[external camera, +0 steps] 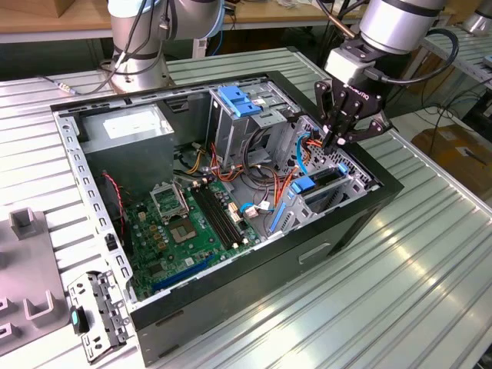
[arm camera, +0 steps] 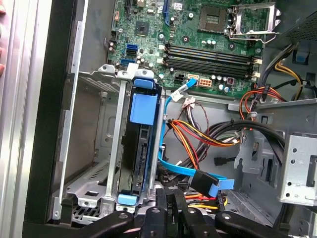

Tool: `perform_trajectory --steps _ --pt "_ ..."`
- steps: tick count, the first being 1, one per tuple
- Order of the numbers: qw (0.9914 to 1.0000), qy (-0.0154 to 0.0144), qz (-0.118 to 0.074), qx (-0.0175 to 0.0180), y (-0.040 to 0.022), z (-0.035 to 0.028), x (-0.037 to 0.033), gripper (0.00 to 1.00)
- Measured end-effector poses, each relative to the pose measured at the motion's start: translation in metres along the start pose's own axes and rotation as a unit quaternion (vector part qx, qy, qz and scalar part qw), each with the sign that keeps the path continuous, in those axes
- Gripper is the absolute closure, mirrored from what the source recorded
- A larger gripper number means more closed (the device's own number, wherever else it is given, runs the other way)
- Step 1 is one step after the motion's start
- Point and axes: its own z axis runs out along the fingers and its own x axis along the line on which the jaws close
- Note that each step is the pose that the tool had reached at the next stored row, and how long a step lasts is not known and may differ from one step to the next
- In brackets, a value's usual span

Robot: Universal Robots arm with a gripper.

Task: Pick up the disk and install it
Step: 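Insert the first disk wire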

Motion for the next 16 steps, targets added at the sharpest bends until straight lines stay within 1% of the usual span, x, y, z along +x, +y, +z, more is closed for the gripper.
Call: perform_trajectory --steps 5,16 --pt "1.0 0.0 0.0 0.0 0.0012 0.0002 0.0052 0.82" --pt "1.0 0.0 0.0 0.0 0.0012 0.0002 0.0057 0.82"
